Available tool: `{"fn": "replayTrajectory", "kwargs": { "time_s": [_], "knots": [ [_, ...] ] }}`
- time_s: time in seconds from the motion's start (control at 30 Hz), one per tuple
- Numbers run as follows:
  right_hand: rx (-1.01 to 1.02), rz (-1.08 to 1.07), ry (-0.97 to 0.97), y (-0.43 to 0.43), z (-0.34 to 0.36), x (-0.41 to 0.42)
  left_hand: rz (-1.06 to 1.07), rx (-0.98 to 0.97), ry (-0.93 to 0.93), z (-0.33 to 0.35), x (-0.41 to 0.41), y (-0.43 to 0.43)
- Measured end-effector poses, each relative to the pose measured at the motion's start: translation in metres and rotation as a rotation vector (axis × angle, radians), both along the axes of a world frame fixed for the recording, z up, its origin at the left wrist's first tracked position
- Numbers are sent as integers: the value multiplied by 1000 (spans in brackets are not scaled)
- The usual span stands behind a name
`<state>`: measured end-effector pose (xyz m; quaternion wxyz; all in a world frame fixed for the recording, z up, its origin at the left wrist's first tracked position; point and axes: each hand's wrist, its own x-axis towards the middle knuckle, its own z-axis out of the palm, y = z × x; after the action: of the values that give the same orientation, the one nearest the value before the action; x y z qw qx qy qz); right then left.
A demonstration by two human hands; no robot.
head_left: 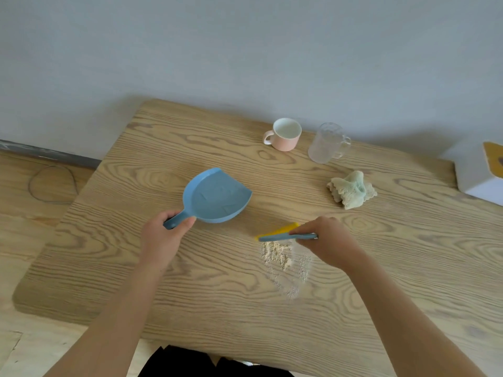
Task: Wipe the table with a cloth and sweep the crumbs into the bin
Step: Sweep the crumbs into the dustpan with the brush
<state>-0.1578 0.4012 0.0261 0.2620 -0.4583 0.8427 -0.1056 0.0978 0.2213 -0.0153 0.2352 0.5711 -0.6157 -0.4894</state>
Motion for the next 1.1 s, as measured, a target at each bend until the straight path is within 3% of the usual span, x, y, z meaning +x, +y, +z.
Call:
{"fn": "replayTrajectory", "kwargs": {
  "time_s": [0.2,0.33,0.5,0.67,0.8,1.1],
  "knots": [
    [-233,-203,101,-16,-5,-19,-26,13,4,-5,-8,-1],
    [-110,-255,166,-18,-18,-17,-41,3,-15,-2,-13,1],
    [28,-168,60,10,-14,11,-68,10,-16,-2,-18,-1],
    [-108,-184,33,17,7,22,-122,24,1,-1,-23,-7],
    [-245,-340,185,7,4,5,-154,23,-1,3,-21,-15],
    [-90,-465,129,-15,-24,12,-196,11,-21,10,-6,-45]
  ]
}}
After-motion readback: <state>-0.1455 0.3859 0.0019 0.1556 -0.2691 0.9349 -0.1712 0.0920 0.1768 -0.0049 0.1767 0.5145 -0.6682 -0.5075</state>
